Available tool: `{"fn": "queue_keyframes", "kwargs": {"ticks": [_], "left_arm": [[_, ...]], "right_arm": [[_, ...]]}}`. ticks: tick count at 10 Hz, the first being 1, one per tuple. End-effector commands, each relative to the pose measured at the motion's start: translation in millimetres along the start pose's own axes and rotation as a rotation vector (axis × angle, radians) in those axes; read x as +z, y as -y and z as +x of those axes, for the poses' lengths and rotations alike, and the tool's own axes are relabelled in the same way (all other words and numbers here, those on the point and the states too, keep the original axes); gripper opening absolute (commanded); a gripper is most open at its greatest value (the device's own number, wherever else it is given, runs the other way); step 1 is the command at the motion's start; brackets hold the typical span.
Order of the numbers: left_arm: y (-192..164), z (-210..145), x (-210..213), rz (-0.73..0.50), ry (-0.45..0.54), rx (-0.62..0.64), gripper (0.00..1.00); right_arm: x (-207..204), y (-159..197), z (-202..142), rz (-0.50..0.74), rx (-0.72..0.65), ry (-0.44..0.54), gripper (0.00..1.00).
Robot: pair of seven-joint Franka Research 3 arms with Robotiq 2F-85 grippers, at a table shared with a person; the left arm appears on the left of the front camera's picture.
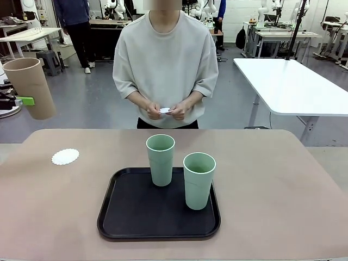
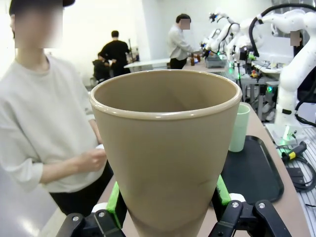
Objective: Place coasters on the table and set cups on them.
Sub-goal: Pick up one Reusable plastic cup and place it on a coaster set by the human.
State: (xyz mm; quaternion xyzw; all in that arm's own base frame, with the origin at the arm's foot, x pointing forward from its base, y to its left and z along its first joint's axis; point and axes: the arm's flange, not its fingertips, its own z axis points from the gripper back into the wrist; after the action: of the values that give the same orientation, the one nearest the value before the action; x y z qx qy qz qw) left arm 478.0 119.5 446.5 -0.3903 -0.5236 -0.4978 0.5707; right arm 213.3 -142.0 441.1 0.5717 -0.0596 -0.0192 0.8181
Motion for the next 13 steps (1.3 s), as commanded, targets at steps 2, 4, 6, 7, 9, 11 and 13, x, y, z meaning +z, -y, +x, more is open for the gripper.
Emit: {"fn": "queue_keyframes", "kwargs": {"ticks": [2,4,6,7,9,11,13], "left_arm": [[-38.3,-25.1,13.4,-0.054,0.033,0.032,0.84],[-54.4,-47.5,17.1,-0.053,0.045,0.072,0.84],[-62.6,-71.2,19.1,-0.050,0.035,0.097,0.84],[-65.6,-85.8,19.1,-0.039,0.027,0.087,0.84],[-73.4,-118.0,16.2,-0.025,0.007,0.111,0.84],[-72.9,-137.3,11.6,-0.022,0.000,0.139,0.84],[-73.5,-152.5,2.1,-0.025,-0.001,0.143,0.84]], "right_arm": [[0.6,-0.1,-0.5,0.008,0.002,0.001,1.00],[0.6,-0.1,-0.5,0.008,0.002,0.001,1.00],[0.6,-0.1,-0.5,0.008,0.002,0.001,1.00],[0.6,-0.1,-0.5,0.008,0.002,0.001,1.00],[0.6,-0.1,-0.5,0.008,0.002,0.001,1.00],[0.6,-0.1,-0.5,0.008,0.002,0.001,1.00],[0.6,-0.1,-0.5,0.008,0.002,0.001,1.00]]}}
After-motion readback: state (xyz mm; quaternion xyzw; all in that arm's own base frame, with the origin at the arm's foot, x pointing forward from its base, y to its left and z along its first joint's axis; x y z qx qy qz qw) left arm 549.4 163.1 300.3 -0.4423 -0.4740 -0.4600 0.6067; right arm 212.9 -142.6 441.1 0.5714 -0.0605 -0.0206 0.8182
